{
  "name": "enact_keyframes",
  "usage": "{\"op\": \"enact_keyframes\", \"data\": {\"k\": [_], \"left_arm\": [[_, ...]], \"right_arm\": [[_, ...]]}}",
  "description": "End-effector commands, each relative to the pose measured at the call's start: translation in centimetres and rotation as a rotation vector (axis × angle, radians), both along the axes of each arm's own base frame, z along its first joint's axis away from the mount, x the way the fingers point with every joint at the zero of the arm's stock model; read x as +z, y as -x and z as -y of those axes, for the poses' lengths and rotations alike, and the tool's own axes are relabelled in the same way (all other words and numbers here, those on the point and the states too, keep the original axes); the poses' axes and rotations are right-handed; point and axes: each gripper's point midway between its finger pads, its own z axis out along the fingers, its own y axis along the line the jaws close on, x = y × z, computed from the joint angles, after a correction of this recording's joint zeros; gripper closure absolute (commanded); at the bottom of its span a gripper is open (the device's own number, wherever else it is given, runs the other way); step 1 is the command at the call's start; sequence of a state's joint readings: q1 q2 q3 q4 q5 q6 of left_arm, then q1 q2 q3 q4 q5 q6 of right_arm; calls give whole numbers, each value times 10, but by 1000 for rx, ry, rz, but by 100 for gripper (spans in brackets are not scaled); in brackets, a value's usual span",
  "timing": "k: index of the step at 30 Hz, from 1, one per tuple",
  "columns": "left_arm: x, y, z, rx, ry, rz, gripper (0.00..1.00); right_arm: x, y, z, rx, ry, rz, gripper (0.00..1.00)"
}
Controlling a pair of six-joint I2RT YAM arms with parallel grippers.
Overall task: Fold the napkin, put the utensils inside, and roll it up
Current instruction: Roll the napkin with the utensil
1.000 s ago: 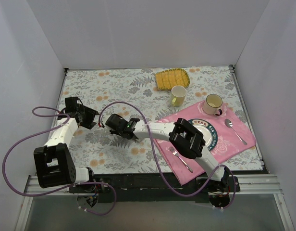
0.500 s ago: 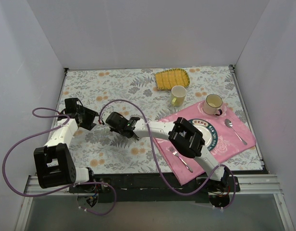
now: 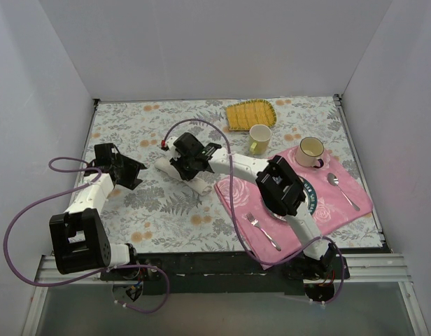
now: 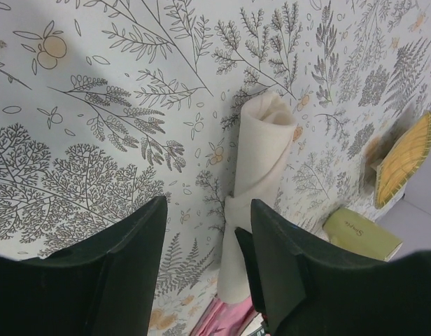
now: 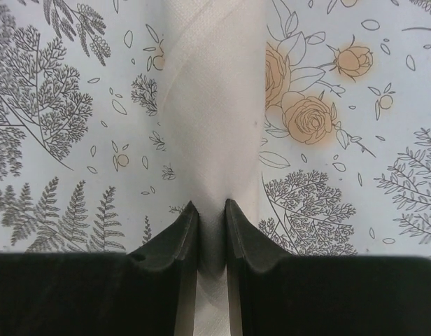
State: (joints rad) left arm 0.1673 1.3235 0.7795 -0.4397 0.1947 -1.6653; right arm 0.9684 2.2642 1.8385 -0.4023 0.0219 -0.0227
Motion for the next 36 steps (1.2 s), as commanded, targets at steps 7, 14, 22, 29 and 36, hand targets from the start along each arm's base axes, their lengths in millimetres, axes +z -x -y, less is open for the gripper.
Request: {"op": "enact_keyframes", "data": {"k": [7,14,22,29,36], "left_arm": [[42,-13,57,-329,219,302,52],[54,-20,94,-483,343,375,57],[72,-46,119,-533,418,419,64],[51,-58,123,-521,438,408,75],[35,-59,137,-553,492,465,79]], "right_arm": [[36,4,-2,-24,-367,-446,99],[28,-14,15,-117,-501,-661,99],[46,-21,13,-200,-703,-826,99],[43,-25,14,-317,-788,-850,99],[23,-25,20,-368,-762,-829,99]]}}
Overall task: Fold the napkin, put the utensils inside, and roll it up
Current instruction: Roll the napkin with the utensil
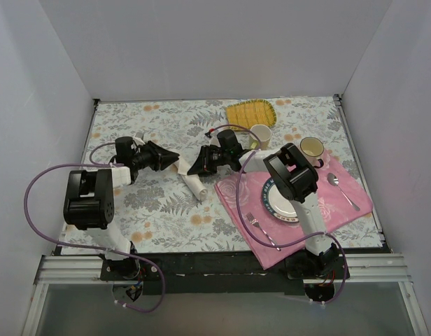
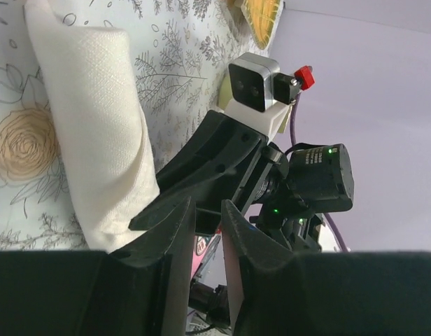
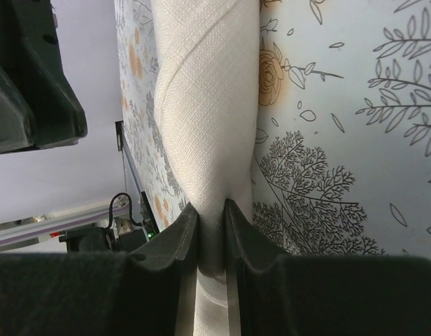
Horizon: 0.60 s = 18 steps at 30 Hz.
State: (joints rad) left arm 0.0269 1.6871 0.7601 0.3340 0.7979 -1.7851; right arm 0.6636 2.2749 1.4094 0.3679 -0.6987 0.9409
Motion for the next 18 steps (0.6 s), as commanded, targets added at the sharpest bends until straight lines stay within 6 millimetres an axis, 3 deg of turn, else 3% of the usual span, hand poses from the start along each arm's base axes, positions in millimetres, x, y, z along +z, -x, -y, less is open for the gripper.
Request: {"op": "enact_keyframes", "data": {"k": [1,5,7,14,18], "left_arm": [[9,4,23,-66,61,91,79],[-5,5,34,-79,64,74,80],[-20,6,33,-68,31,48,80],[-80,17,13,-4,-164,-112,83],[-98,21,10,-5,-198,-165,84]], "right_arm": [[16,-8,-1,-42,-29,43,99],[10,-6,2,-33,-10,58,99],[10,-8,3,-34,11,78,99],[8,-5,8,38,101,183,99],[6,0,6,130,174,247,88]]}}
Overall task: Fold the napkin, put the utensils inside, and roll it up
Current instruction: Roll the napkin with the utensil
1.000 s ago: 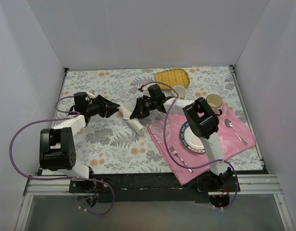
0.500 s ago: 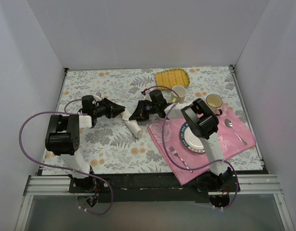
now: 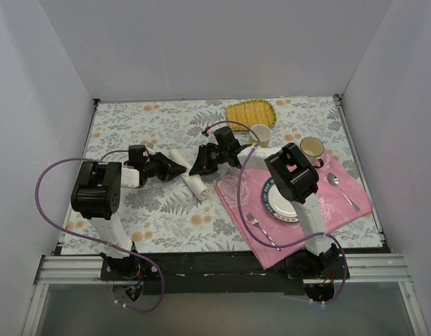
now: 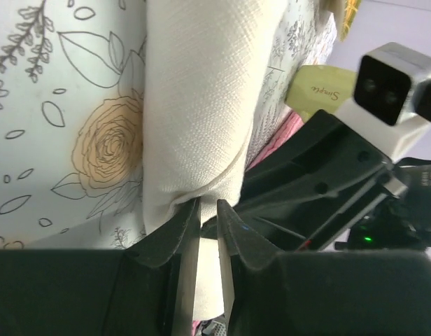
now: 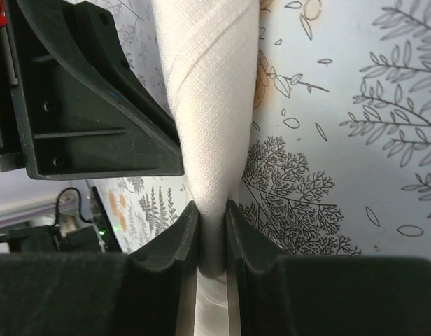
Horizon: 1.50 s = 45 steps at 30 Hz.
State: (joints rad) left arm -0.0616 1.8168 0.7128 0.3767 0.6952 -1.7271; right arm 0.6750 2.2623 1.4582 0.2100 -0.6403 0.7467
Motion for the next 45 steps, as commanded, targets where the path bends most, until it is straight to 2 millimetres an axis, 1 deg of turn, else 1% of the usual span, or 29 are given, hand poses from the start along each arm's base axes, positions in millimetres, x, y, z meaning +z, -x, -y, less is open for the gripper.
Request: {"op": "enact_keyframes", "data": {"k": [1,2,3,4,5,7,8,10,11,12,15,17,18,19,20,23,24,25,27,28,30,34,35,36,39,41,42,44,45], "left_arm": [[-34,7,-14,24,-113,-79,85],[-38,8,-14,21,-123,-86,85],[-40,9,-15,21,-128,-94,85],[-42,10,-16,22,-135,-101,85],[-46,12,-18,27,-149,-116,86],[-48,13,-19,26,-159,-121,86],[-50,14,-20,27,-167,-133,86],[-54,15,-20,24,-174,-142,86],[-55,16,-21,24,-178,-149,86],[-58,16,-21,22,-178,-156,86],[-60,17,-20,20,-175,-165,86],[-59,16,-20,18,-172,-162,86],[-59,16,-20,18,-175,-160,86],[-59,15,-20,18,-175,-160,87],[-58,15,-20,17,-176,-161,87],[-60,15,-20,14,-180,-164,87],[-60,15,-20,13,-181,-164,87],[-60,15,-21,13,-185,-164,87],[-61,15,-21,12,-186,-169,87],[-62,15,-21,14,-187,-172,88],[-63,15,-21,12,-186,-178,88],[-63,14,-21,11,-187,-177,88],[-64,15,-20,8,-183,-178,88],[-63,14,-20,7,-182,-177,88],[-61,13,-20,6,-181,-173,89],[-60,12,-20,7,-182,-171,89],[-59,12,-20,6,-181,-171,89],[-58,10,-19,4,-181,-169,89],[-58,10,-19,4,-181,-169,89]], "right_arm": [[23,1,-1,100,83,135,85],[23,1,-1,116,95,142,81],[19,5,2,131,129,127,78],[27,1,-1,153,129,177,75],[29,0,0,160,141,193,70],[36,-6,4,174,185,245,66],[41,-10,4,178,192,271,61],[45,-9,7,198,226,289,57],[58,-16,2,211,216,331,54],[58,-16,0,223,214,329,53],[77,-21,-6,230,210,381,52],[85,-23,-11,227,165,399,53],[84,-15,-13,241,136,366,56],[82,-12,-14,248,124,356,59],[77,-7,-13,254,117,335,63],[57,6,-9,264,104,292,69],[61,8,-10,270,78,305,70],[42,20,-2,280,91,269,71],[34,29,2,289,91,262,72],[23,34,7,298,101,254,72],[15,35,10,303,121,248,73],[29,28,8,307,160,301,74],[41,22,5,307,150,331,74],[46,21,2,313,144,341,74],[61,30,-5,339,120,358,73],[61,35,-7,347,100,360,73],[54,42,-5,350,98,329,73],[42,50,-2,351,92,301,74],[30,55,2,358,105,275,74]]}}
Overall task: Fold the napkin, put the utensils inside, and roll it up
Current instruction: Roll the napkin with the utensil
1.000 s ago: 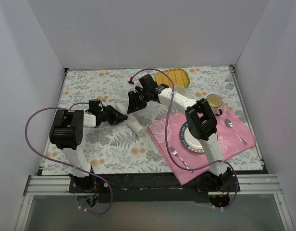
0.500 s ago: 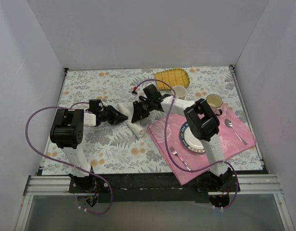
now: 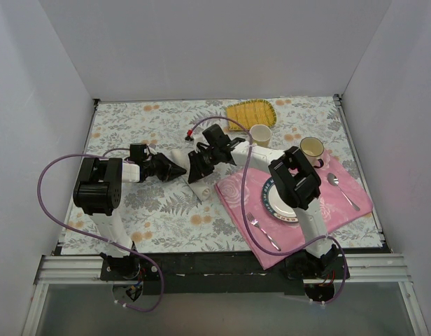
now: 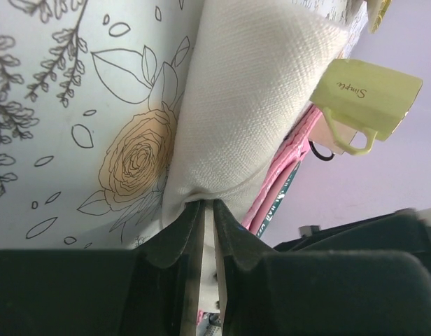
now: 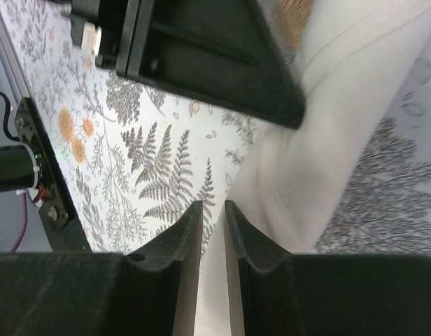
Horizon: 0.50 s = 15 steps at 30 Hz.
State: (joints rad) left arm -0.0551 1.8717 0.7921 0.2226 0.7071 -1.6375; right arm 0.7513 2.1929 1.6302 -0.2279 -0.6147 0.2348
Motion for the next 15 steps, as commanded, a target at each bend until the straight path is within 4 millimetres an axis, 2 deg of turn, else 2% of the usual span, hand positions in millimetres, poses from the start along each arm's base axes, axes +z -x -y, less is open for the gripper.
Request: {"op": "enact_keyframes", "data": {"k": [1,6,9,12,15], "left_arm": [[-38,8,-17,47,-139,-90,89],[-32,4,-16,38,-140,-79,89],[-27,2,-15,23,-138,-70,89],[-20,0,-13,14,-127,-56,89],[-17,-2,-12,8,-120,-50,89]], "right_arm": [[-1,24,4,36,-18,-41,74],[-22,23,11,28,40,-35,75],[-3,17,3,46,18,-12,75],[27,3,-9,28,-43,31,75],[40,-10,-19,0,-93,20,75]]}}
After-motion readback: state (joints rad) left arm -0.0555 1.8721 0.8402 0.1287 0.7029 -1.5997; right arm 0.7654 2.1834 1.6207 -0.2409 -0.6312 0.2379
